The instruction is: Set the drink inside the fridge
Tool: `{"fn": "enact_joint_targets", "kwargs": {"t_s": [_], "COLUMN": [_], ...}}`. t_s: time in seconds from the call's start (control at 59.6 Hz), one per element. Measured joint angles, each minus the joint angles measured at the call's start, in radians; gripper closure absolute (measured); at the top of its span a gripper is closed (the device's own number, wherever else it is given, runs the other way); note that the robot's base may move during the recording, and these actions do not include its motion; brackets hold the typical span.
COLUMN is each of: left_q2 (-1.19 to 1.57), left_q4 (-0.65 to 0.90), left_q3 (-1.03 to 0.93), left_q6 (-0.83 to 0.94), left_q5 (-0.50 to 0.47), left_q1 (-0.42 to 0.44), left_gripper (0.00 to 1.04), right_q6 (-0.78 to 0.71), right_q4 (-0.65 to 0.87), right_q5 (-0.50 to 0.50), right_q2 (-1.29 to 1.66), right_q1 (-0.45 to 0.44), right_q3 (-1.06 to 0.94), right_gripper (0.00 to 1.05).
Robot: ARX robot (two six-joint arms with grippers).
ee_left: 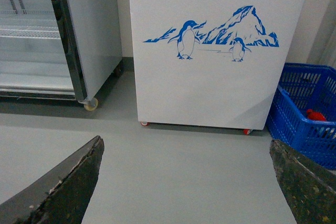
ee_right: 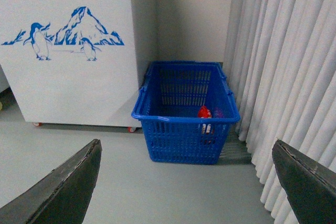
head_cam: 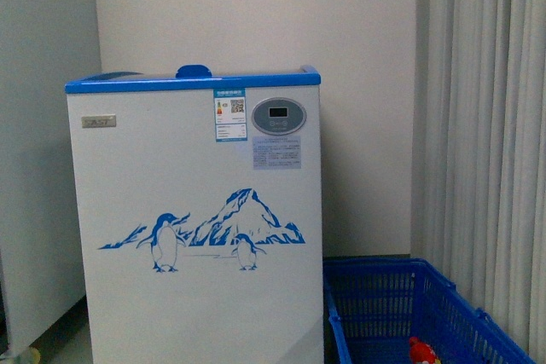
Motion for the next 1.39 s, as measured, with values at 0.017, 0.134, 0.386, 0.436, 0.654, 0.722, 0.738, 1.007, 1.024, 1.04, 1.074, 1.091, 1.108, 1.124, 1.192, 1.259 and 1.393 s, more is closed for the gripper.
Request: {"fn": "enact_joint_targets", "kwargs": {"t_s": [0.017,0.134,0.386,0.436,0.654,0.722,0.738,1.007,1.024,1.04,1.074,1.091,1.108,1.124,1.192,1.259,1.393], "left_q2": [0.0,0.0,0.0,0.0,0.0,0.0,0.0,0.0,0.0,0.0,0.0,0.0,0.0,0.0,0.0,0.0,0.0], "left_q4": [0.0,0.0,0.0,0.0,0.0,0.0,0.0,0.0,0.0,0.0,0.0,0.0,0.0,0.0,0.0,0.0,0.0], "left_q3": [0.0,0.0,0.0,0.0,0.0,0.0,0.0,0.0,0.0,0.0,0.0,0.0,0.0,0.0,0.0,0.0,0.0], "left_q6": [0.0,0.0,0.0,0.0,0.0,0.0,0.0,0.0,0.0,0.0,0.0,0.0,0.0,0.0,0.0,0.0,0.0], "left_q5": [0.0,0.0,0.0,0.0,0.0,-0.001,0.0,0.0,0.0,0.0,0.0,0.0,0.0,0.0,0.0,0.001,0.0], "left_q1": [0.0,0.0,0.0,0.0,0.0,0.0,0.0,0.0,0.0,0.0,0.0,0.0,0.0,0.0,0.0,0.0,0.0], "left_gripper": [0.08,0.08,0.08,0.08,0.08,0.08,0.08,0.08,0.08,0.08,0.08,0.08,0.08,0.08,0.08,0.08,0.08], "right_q6": [0.0,0.0,0.0,0.0,0.0,0.0,0.0,0.0,0.0,0.0,0.0,0.0,0.0,0.0,0.0,0.0,0.0], "right_q4": [0.0,0.0,0.0,0.0,0.0,0.0,0.0,0.0,0.0,0.0,0.0,0.0,0.0,0.0,0.0,0.0,0.0], "right_q5": [0.0,0.0,0.0,0.0,0.0,0.0,0.0,0.0,0.0,-0.001,0.0,0.0,0.0,0.0,0.0,0.0,0.0], "right_q2": [0.0,0.0,0.0,0.0,0.0,0.0,0.0,0.0,0.0,0.0,0.0,0.0,0.0,0.0,0.0,0.0,0.0], "right_q1": [0.0,0.0,0.0,0.0,0.0,0.0,0.0,0.0,0.0,0.0,0.0,0.0,0.0,0.0,0.0,0.0,0.0], "right_q3": [0.0,0.0,0.0,0.0,0.0,0.0,0.0,0.0,0.0,0.0,0.0,0.0,0.0,0.0,0.0,0.0,0.0], "right_gripper": [0.07,0.07,0.07,0.07,0.07,0.07,0.07,0.07,0.07,0.07,0.07,0.07,0.07,0.07,0.07,0.07,0.07]}}
